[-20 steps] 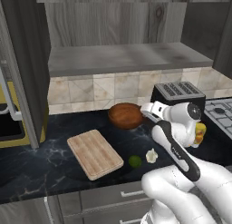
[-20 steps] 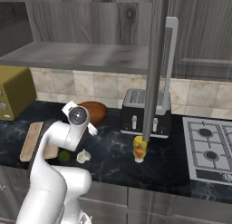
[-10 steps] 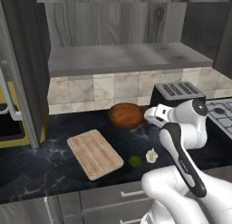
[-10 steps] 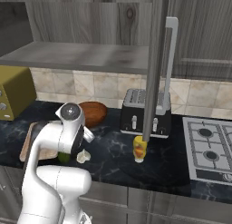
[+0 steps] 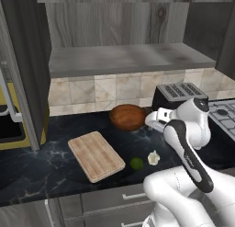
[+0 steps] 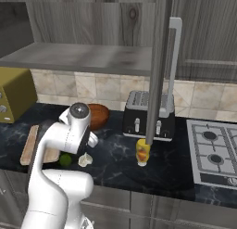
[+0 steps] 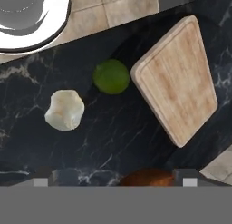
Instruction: Open the cabinet. Place the bowl and condiment on the counter. Then place the lime and garlic on the cutting board.
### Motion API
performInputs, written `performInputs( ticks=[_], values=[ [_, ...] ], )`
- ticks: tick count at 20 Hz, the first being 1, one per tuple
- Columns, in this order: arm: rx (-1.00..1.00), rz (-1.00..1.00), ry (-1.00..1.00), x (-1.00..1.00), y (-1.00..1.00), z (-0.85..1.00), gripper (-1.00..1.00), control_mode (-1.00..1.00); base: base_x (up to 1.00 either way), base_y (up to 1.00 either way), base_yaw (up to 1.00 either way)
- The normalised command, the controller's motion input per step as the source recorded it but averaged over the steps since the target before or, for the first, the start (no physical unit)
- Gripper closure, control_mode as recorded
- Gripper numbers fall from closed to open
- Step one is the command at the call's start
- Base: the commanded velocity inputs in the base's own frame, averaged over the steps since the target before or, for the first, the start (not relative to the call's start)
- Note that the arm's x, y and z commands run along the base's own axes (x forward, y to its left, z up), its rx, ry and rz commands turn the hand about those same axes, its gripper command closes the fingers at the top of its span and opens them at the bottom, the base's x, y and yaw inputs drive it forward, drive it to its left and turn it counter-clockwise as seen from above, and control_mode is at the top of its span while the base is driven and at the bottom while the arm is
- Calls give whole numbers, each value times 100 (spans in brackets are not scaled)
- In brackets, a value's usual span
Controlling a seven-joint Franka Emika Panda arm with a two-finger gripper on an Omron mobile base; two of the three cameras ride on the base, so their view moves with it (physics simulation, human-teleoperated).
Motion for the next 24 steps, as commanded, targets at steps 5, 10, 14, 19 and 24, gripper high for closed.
performInputs(
  ticks=[5, 10, 14, 19, 24],
  values=[
    [0, 13, 13, 0, -1, -31, -100, -100, 0, 0, 0],
    [0, 9, 15, 4, 0, -26, -100, -100, 0, 0, 0],
    [0, 7, 17, 12, 0, -18, -100, -100, 0, 0, 0],
    [0, 2, 22, 15, 0, -15, -100, -100, 0, 0, 0],
    [0, -4, 25, 1, 0, -7, -100, -100, 0, 0, 0]
  ],
)
